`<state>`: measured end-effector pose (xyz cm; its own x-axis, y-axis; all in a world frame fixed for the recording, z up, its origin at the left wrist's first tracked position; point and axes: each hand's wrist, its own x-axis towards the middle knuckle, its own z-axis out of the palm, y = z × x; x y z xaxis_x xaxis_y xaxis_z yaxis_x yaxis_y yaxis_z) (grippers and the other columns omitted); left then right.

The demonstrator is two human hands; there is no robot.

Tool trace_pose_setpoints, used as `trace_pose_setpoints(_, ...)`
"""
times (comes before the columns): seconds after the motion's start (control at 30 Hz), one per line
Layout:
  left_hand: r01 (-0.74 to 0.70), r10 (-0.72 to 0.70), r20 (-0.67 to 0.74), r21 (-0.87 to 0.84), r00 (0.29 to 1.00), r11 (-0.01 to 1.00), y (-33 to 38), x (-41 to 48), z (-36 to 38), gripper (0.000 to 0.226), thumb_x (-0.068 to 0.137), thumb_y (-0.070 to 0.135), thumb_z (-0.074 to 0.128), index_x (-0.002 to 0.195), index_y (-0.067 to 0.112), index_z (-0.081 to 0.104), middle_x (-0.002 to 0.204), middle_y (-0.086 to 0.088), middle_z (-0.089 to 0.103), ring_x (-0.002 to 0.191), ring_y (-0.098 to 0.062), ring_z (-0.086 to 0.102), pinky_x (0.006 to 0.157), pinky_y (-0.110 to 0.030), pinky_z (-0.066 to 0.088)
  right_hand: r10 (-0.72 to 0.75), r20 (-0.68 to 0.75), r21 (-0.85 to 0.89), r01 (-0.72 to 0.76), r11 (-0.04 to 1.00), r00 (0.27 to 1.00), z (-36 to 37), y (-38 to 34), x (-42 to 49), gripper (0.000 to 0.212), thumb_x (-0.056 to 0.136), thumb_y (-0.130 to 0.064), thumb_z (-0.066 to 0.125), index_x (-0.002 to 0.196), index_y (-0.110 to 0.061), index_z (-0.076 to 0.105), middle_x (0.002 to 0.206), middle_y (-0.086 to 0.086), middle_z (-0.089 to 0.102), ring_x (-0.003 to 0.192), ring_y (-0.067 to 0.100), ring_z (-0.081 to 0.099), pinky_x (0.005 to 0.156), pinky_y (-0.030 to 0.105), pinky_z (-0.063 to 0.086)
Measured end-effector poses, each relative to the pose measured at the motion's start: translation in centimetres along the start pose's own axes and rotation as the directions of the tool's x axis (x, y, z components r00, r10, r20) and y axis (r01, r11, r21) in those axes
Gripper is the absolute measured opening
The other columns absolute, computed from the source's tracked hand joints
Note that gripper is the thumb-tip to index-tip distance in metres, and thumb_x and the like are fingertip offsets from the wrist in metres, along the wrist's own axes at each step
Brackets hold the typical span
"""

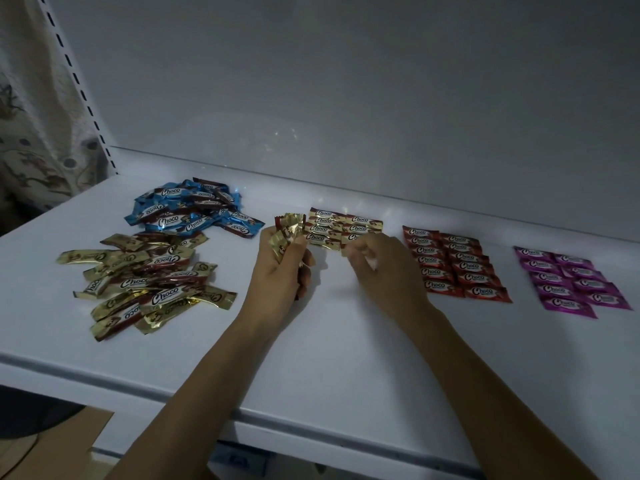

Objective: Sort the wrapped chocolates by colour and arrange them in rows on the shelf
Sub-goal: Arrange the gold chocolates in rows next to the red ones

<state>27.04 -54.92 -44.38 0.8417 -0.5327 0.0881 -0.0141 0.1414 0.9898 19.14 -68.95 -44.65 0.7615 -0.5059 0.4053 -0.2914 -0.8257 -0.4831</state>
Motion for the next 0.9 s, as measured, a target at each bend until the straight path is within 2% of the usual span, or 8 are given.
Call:
trace_pose_setpoints(0.07,-0.024,0.024,-0.001,0.005,1.000,1.000,0.2,-0.1,0.0,0.022,0.103,0.022,0.042,0.094,0.004,0.051,0.063,0.000,0.054,0.050,-0.009,0.046,0.044,-0.019,0.036,0.138,0.162,0.407,-0.194,0.893,0.977,-0.8,-2.5,0.6,0.024,0.093,-0.040,0.054,0.089,-0.020,0.067,0.087,-0.002,0.069,0.076,0.014,0.065,0.066,0.028,0.046)
trace_pose_setpoints(0.13,-0.041,0.041,0.004,0.023,0.999,0.999,0.3,-0.3,0.0,0.027,0.102,0.020,0.042,0.083,0.006,0.054,0.061,-0.006,0.050,0.050,-0.011,0.044,0.045,-0.019,0.036,0.124,0.337,0.602,-0.315,0.734,0.933,-1.4,-4.1,0.9,0.013,0.094,-0.035,0.054,0.088,-0.030,0.065,0.083,-0.007,0.068,0.068,0.008,0.065,0.057,0.020,0.045)
trace_pose_setpoints(0.23,-0.045,0.044,0.022,0.037,0.999,0.998,0.3,-0.3,0.0,0.031,0.102,0.020,0.044,0.077,0.006,0.057,0.059,-0.012,0.049,0.049,-0.013,0.044,0.045,-0.020,0.036,0.079,0.309,0.685,-0.279,0.673,0.948,-1.2,-4.6,0.9,0.013,0.092,-0.021,0.059,0.087,-0.029,0.068,0.074,-0.012,0.067,0.064,0.003,0.063,0.051,0.018,0.042)
trace_pose_setpoints(0.37,-0.010,0.011,-0.004,0.019,1.000,1.000,0.0,-0.1,-0.1,0.034,0.101,0.022,0.045,0.087,-0.002,0.064,0.059,-0.009,0.051,0.046,-0.010,0.045,0.043,-0.019,0.037,0.268,0.250,0.789,-0.356,0.501,0.931,-0.1,-3.5,0.1,0.008,0.089,-0.015,0.063,0.085,-0.016,0.070,0.067,-0.008,0.064,0.058,0.007,0.057,0.049,0.021,0.041)
trace_pose_setpoints(0.53,0.051,-0.060,-0.089,-0.093,0.994,0.994,0.3,0.0,0.0,0.028,0.101,0.024,0.047,0.080,0.016,0.063,0.075,-0.014,0.060,0.049,-0.011,0.049,0.045,-0.022,0.041,0.308,0.195,0.858,-0.314,0.406,0.931,-0.1,-2.3,-0.1,0.007,0.090,-0.007,0.060,0.093,-0.009,0.067,0.072,0.001,0.068,0.060,0.014,0.066,0.050,0.022,0.048)
trace_pose_setpoints(0.67,0.076,-0.084,-0.049,-0.145,0.995,0.987,0.8,-0.3,0.0,0.022,0.100,0.023,0.048,0.087,0.013,0.063,0.071,-0.005,0.067,0.045,-0.009,0.050,0.042,-0.020,0.041,0.242,0.132,0.905,-0.217,0.366,0.961,-0.2,-2.5,-0.4,0.012,0.088,0.002,0.059,0.086,-0.006,0.068,0.077,0.004,0.071,0.077,0.017,0.069,0.065,0.022,0.053)
trace_pose_setpoints(0.8,0.068,-0.071,-0.017,-0.162,0.997,0.984,1.0,-0.5,-0.1,0.021,0.101,0.020,0.046,0.093,0.011,0.063,0.074,-0.002,0.069,0.047,-0.009,0.051,0.042,-0.020,0.042,0.129,0.039,0.856,-0.100,0.508,0.991,-0.1,-2.7,-0.6,0.018,0.081,0.003,0.067,0.076,-0.014,0.072,0.080,-0.005,0.073,0.077,0.009,0.065,0.071,0.022,0.051)
trace_pose_setpoints(0.9,0.084,-0.090,-0.033,-0.161,0.995,0.983,0.9,-0.4,-0.2,0.021,0.101,0.021,0.047,0.090,0.013,0.063,0.075,-0.006,0.068,0.049,-0.011,0.050,0.043,-0.021,0.042,0.112,0.008,0.795,-0.074,0.602,0.994,0.0,-2.6,-0.8,0.023,0.083,0.003,0.066,0.078,-0.018,0.072,0.075,-0.009,0.072,0.069,0.006,0.065,0.061,0.020,0.051)
